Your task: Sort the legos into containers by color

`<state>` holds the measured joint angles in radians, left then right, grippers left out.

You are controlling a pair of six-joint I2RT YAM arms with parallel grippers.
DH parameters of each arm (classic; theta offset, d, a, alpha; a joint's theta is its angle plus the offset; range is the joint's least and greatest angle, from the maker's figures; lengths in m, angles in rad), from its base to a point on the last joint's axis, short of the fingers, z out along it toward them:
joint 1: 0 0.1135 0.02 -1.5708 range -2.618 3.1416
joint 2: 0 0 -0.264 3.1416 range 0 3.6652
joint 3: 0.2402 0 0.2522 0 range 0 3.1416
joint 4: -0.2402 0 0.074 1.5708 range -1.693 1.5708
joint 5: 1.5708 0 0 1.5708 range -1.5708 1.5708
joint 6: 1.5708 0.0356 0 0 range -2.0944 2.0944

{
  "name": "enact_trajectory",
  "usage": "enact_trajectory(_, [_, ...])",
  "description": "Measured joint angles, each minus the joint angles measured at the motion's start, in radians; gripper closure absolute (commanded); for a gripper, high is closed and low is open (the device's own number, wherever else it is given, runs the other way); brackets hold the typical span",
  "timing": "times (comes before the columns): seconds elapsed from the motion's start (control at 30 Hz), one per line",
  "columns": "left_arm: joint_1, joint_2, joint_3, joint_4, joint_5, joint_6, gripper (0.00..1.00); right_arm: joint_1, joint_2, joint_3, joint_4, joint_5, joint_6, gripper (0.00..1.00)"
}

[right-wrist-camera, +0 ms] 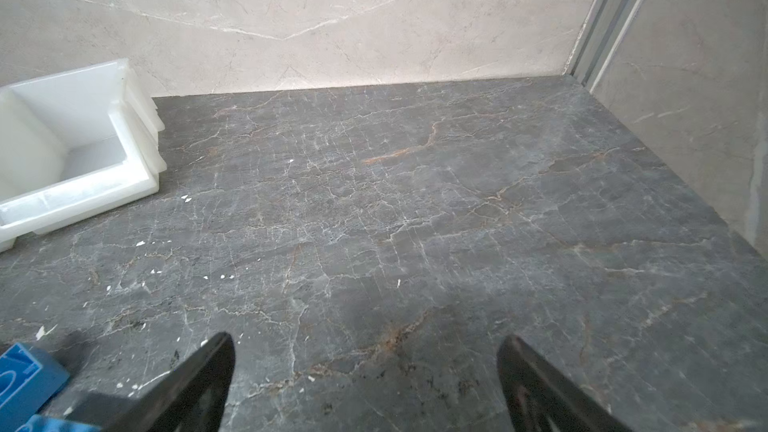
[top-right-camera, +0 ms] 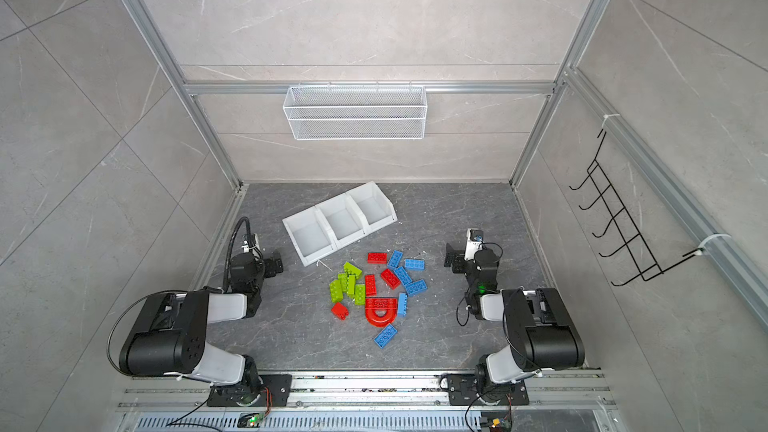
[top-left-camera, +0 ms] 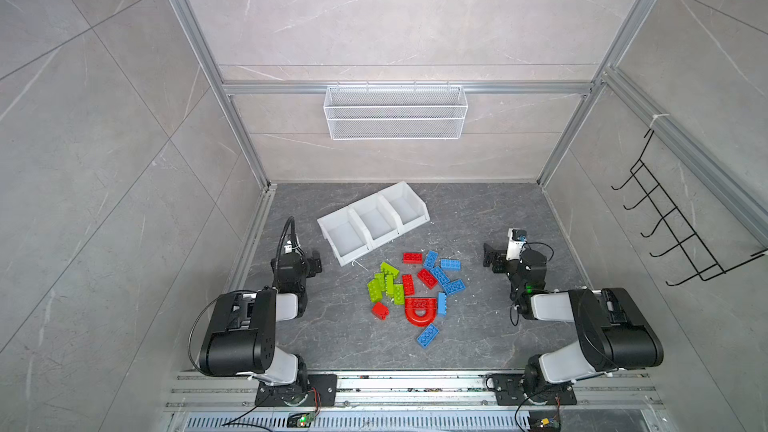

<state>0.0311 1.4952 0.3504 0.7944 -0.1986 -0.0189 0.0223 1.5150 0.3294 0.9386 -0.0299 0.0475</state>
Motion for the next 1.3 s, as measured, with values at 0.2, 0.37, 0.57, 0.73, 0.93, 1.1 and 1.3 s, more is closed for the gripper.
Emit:
enact_trajectory(0.2, [0.0,0.0,0.0,0.0,0.0,0.0,0.0,0.0,0.0,0.0,0.0,0.0,0.0,0.0])
enact_trajectory(0.37, [0.0,0.0,0.0,0.0,0.0,0.0,0.0,0.0,0.0,0.0,0.0,0.0,0.0,0.0])
enact_trajectory(0.57, [0.0,0.0,0.0,0.0,0.0,0.0,0.0,0.0,0.0,0.0,0.0,0.0,0.0,0.0])
enact_trajectory(0.73, [0.0,0.0,0.0,0.0,0.0,0.0,0.0,0.0,0.0,0.0,0.0,0.0,0.0,0.0])
enact_trajectory(0.93, [0.0,0.0,0.0,0.0,0.0,0.0,0.0,0.0,0.0,0.0,0.0,0.0,0.0,0.0])
enact_trajectory(1.1, [0.0,0.0,0.0,0.0,0.0,0.0,0.0,0.001,-0.001,0.013,-0.032,0.015,-0.002,0.15])
enact_trajectory(1.3, [-0.014,-0.098,0.133,-0.315,-0.031,-0.056,0.0,0.042,-0.132,0.204,-0.403,0.033,0.01,0.3])
